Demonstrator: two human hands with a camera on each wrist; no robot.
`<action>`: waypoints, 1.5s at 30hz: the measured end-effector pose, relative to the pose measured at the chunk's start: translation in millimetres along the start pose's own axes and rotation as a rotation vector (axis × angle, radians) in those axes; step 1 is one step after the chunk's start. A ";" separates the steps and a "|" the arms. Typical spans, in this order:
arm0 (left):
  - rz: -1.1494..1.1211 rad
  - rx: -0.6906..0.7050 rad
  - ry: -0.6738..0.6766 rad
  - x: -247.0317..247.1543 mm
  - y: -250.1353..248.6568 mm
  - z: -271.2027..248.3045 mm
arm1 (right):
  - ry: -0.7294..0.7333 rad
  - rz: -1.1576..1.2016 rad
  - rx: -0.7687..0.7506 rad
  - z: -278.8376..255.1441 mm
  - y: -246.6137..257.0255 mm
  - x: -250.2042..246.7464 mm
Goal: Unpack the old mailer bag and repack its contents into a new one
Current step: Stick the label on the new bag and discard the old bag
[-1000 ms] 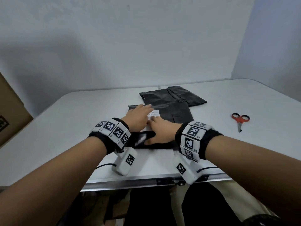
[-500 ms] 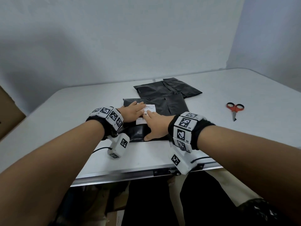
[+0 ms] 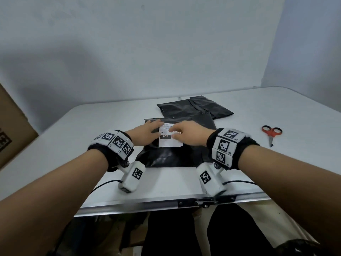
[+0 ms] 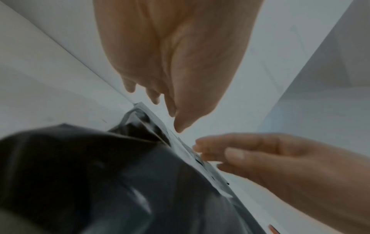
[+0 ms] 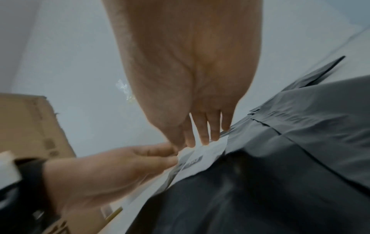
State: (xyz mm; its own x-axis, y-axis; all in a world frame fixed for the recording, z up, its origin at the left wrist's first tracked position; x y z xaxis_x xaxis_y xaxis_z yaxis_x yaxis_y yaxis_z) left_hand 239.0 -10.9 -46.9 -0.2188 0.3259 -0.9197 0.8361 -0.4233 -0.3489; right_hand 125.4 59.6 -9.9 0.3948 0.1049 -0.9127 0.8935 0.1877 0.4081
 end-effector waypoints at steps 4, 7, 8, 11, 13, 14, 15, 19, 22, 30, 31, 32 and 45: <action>0.061 0.017 0.093 20.7 -9.4 -14.5 | -0.172 0.609 0.176 12.4 -29.4 -9.1; 0.060 0.034 0.135 28.7 -7.5 -19.6 | -0.034 1.132 0.302 11.8 -28.5 25.1; 0.055 0.041 0.151 30.5 -6.9 -20.9 | -0.007 1.216 0.319 10.9 -27.5 33.5; 0.036 0.053 0.177 32.8 -3.9 -22.7 | 0.031 1.311 0.302 8.0 -25.4 43.6; 0.034 0.055 0.182 33.7 -1.7 -22.8 | 0.050 1.312 0.296 5.5 -26.8 46.3; 0.042 0.055 0.184 34.2 -1.2 -23.2 | 0.065 1.300 0.297 3.3 -27.6 47.8; 0.051 0.054 0.186 34.5 -1.1 -23.5 | 0.080 1.283 0.301 0.9 -28.4 49.3; 0.062 0.057 0.184 35.0 -4.4 -25.8 | 0.149 1.191 0.305 -11.4 -28.8 54.0; 0.050 0.043 0.175 34.3 -3.9 -27.1 | 0.186 1.111 0.318 -19.4 -28.7 58.3; -0.034 0.026 0.141 27.0 -10.1 -30.6 | 0.215 0.937 0.358 -24.2 -33.9 56.9; -0.095 0.023 0.111 21.1 -11.7 -31.5 | 0.249 0.893 0.355 -23.4 -31.2 56.1; -0.179 0.012 0.053 12.3 -10.9 -32.0 | 0.281 0.855 0.349 -23.0 -27.8 54.2; -0.619 -0.380 -0.042 14.0 54.7 -63.7 | 0.052 1.111 0.235 13.3 10.5 40.3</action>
State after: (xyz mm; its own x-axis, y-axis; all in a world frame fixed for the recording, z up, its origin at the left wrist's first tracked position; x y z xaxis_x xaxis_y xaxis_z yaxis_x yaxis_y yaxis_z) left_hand 313.8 24.4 -67.4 -0.7213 0.3741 -0.5828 0.6680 0.1536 -0.7281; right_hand 153.4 52.8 -42.6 0.9892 0.1403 -0.0436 0.0743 -0.2220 0.9722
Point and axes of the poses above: each hand's wrist, its own z-axis towards the middle knuckle, its own x-axis out of the palm, y = z × x, the point moved 9 cm from there along z, towards the middle knuckle, and after that the axes turned 1 degree about -x, right-handed, at the moved point
